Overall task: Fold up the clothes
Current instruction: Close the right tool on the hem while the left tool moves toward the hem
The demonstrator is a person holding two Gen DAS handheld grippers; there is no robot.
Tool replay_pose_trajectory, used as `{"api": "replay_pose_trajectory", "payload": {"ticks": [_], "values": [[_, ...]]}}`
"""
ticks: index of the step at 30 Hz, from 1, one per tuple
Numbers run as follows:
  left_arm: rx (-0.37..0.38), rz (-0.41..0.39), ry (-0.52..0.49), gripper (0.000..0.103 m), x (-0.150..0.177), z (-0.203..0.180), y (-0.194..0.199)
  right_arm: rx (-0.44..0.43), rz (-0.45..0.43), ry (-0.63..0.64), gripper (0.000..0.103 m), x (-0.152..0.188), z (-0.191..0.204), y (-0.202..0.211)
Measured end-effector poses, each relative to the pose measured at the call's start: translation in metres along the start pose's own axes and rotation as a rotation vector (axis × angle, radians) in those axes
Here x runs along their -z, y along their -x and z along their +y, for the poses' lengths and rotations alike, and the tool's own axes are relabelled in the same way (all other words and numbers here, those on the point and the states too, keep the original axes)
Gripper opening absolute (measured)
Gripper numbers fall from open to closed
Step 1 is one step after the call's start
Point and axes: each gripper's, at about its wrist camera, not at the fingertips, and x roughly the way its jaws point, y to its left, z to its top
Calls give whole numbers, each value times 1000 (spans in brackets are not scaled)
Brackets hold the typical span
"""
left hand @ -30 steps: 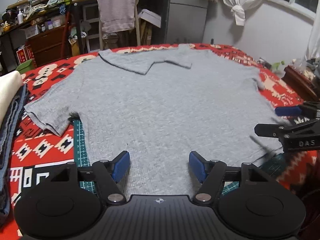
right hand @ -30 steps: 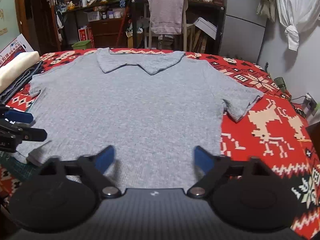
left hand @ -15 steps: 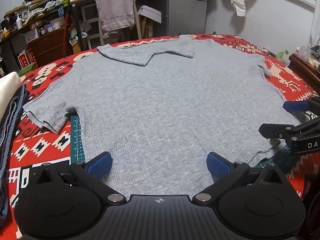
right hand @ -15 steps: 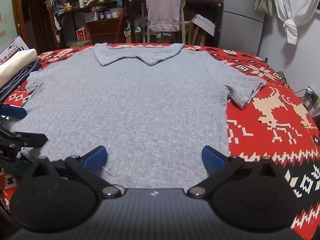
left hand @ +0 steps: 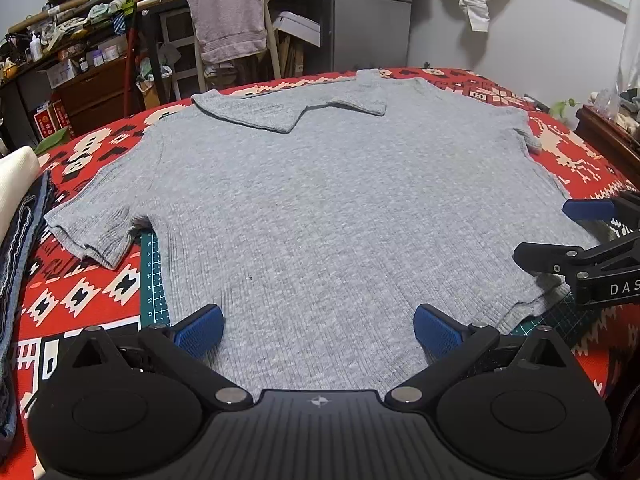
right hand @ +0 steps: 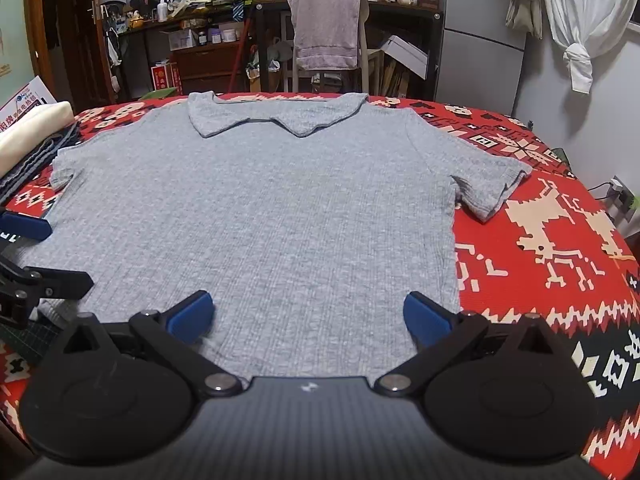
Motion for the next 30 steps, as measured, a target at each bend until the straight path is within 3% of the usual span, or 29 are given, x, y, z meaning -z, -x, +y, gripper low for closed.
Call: {"api": "replay_pose_trajectory", "payload": {"ticks": [12, 13, 16, 18, 23, 30], "values": [[20, -20, -34, 102, -3, 0, 0, -34, 10, 38, 103, -1, 1, 4], [28, -23, -44, 100, -5, -1, 1, -41, 10, 52, 103, -1, 1, 6], [50, -35, -74, 80, -11, -2, 6, -60, -8, 82, 102, -5, 0, 16], [66, -42, -95, 75, -14, -3, 9, -72, -39, 113, 102, -9, -2, 24], [98, -58, -166, 75, -27, -6, 17, -84, -62, 239, 97, -24, -4, 41], [141, -61, -318, 75, -37, -9, 30, -182, -28, 335, 86, -36, -10, 53]]}}
